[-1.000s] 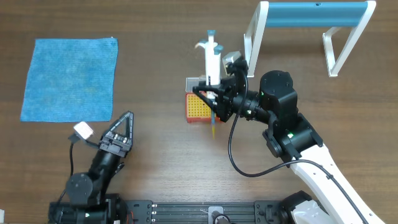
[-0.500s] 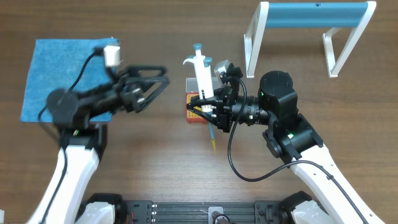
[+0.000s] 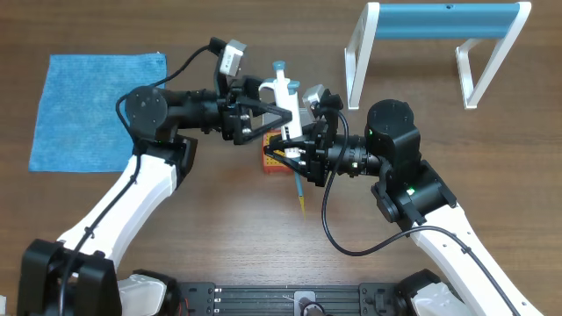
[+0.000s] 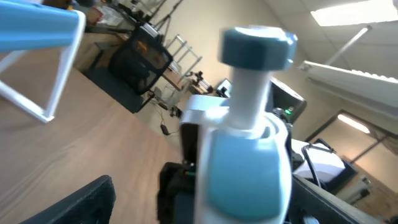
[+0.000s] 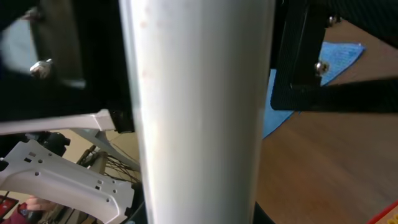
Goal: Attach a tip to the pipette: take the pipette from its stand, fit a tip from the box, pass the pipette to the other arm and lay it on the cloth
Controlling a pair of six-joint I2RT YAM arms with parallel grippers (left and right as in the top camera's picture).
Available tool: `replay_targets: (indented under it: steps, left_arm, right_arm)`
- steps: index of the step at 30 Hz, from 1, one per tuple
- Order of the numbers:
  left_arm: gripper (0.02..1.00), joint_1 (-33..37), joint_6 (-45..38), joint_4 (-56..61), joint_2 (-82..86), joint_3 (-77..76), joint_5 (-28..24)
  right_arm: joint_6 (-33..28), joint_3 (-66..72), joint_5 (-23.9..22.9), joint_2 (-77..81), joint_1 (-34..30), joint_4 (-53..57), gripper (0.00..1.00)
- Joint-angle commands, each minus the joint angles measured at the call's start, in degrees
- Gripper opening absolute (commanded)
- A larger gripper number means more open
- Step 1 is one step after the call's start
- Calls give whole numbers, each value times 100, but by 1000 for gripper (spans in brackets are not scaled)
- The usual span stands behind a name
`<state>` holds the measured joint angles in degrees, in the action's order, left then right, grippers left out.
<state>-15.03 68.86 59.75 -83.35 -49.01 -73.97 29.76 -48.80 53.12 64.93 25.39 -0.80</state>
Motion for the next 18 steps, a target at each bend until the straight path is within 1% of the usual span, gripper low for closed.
replay_targets:
  steps: [1,3,4,5,6,9,10,11,12,13,14,15,16,17,18]
  left_arm:
    - [812,-197,-9,55,-17,-157,2]
    - [520,-188,-11,55,-17,-157,2]
    - [446,-181,-11,52,-17,-157,2]
    - [305,-181,-13,52,-17,-157,0]
    - [29,-181,-33,52,-17,-157,2]
    - [27,-181,-33,55,-20,-157,39]
    - [29,-181,-61,52,-28,-157,94]
    - [27,-179,-131,7,-35,-157,179]
    - [27,-173,-323,-243,-39,-157,271]
    - [27,-129,-638,-872,-39,-157,374]
    - [27,-48,-1097,-1746,-39,-157,520]
    - [27,48,-1596,-2730,-39,-157,824]
    - [27,179,-2155,-4061,-39,-157,1478]
    - [27,354,-2511,-5370,-39,-157,2420]
    - [27,442,-2638,-5884,-39,-157,2863]
  right_arm:
    - [-2,-76,98,-59,-9,-52,80]
    - [0,-76,98,-59,-9,-52,82]
    - [0,-76,98,-59,-9,-52,77]
    - [0,-76,98,-59,-9,-50,82]
    - [0,-76,98,-59,-9,-50,80]
    - [0,-76,98,-59,-9,-50,82]
    - [0,-76,98,-59,-9,-50,161]
    - [2,-76,101,-59,-9,-48,329]
    - [2,-76,101,-59,-9,-2,627]
    - [2,-76,103,-59,-13,125,766]
    - [2,-76,107,-59,-15,365,772]
    - [0,-76,203,-61,-55,612,772]
    - [0,-76,422,-61,-149,802,774]
    - [-2,-76,960,-61,-382,846,776]
    - [0,-76,1196,-63,-540,848,776]
